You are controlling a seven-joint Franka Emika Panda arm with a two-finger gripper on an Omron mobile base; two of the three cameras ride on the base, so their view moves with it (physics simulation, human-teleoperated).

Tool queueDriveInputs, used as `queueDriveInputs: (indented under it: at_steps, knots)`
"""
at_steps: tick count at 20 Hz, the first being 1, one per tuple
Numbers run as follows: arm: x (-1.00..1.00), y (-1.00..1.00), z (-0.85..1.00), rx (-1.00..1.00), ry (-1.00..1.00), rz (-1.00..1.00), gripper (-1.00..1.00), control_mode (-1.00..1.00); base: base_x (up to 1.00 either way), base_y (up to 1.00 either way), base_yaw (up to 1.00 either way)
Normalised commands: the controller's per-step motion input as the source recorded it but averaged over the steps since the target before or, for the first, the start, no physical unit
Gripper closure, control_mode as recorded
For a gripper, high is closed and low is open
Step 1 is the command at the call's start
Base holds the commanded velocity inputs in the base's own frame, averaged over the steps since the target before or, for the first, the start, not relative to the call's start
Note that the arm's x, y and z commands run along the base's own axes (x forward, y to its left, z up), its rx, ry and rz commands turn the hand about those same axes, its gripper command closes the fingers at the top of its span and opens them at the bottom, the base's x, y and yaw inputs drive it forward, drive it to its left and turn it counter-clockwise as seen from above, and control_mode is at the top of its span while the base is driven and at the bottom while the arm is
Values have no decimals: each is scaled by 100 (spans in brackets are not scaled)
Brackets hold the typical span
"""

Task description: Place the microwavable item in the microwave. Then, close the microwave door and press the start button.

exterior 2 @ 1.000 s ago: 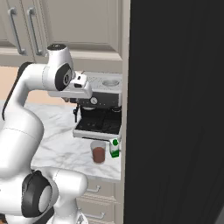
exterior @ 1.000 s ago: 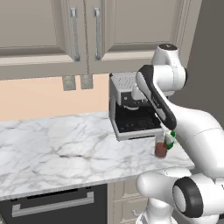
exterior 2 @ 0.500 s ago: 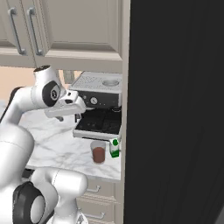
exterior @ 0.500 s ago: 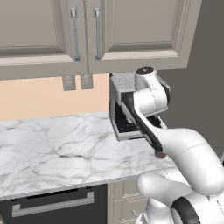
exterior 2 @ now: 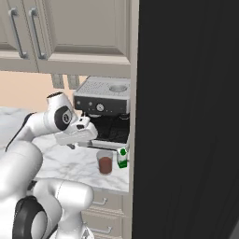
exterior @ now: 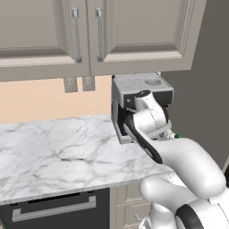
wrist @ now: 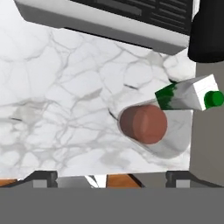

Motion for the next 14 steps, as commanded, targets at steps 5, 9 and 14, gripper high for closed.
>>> queueDriveInputs:
  at_steps: [5, 9, 14]
  knots:
    - [4, -37, -31, 0, 1, 0, -100, -100, 0, 0, 0]
    - [1, -34, -31, 0, 0, 0, -100, -100, 0, 0, 0]
    - [17, -10, -35, 0, 4, 0, -100, -100, 0, 0, 0]
